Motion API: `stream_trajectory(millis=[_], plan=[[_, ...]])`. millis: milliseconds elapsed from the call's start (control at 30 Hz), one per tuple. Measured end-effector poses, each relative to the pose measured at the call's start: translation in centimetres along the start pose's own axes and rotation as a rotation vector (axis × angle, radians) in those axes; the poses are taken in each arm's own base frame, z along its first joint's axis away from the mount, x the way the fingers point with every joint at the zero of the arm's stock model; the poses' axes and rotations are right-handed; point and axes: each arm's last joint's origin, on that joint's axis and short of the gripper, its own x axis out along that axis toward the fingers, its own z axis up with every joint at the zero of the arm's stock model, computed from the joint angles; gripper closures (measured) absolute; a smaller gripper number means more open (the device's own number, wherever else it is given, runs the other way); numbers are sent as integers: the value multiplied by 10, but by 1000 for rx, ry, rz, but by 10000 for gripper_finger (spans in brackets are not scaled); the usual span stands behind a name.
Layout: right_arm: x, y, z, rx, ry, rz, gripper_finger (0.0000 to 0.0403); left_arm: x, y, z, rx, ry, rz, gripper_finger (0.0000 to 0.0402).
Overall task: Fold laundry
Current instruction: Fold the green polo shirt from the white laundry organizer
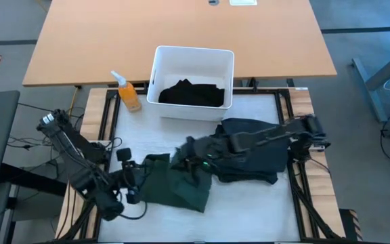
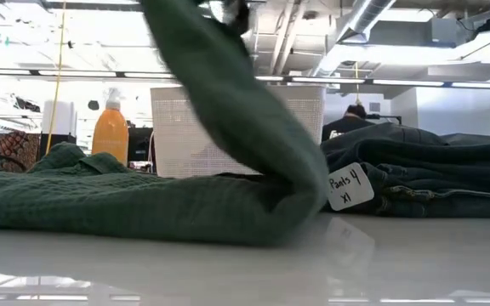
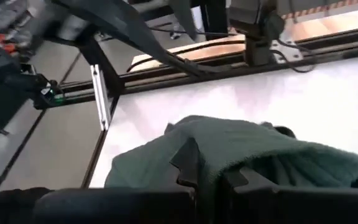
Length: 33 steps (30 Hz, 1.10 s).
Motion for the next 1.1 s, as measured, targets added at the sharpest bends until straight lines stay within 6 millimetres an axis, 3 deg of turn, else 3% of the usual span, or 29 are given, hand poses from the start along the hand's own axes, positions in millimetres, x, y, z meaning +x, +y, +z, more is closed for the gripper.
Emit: stream_trajectory(millis=[233,333,467,667,900,1000,1100], plan=[[78,-25,-8,-12,15,25,345,-8,6,-5,22,-13,29,283],[106,-26,-12,-30,32,72,301,-8,9,-8,25,7,50,283],[126,-21,-5,-33,47,190,231,-9,13,-12,29,32,79,283],[113,-24,8,18,302,148,160,-9,16,-15,27,53,101,283],[72,-22,15,37,549,112,157,-8,16,-14,4,46,106,283],[41,-1,15,-17,685,75,162,-5,7,-13,-26,25,82,283],[21,34,5,-134,759,-69,172,8,-9,-16,-17,-4,43,283]])
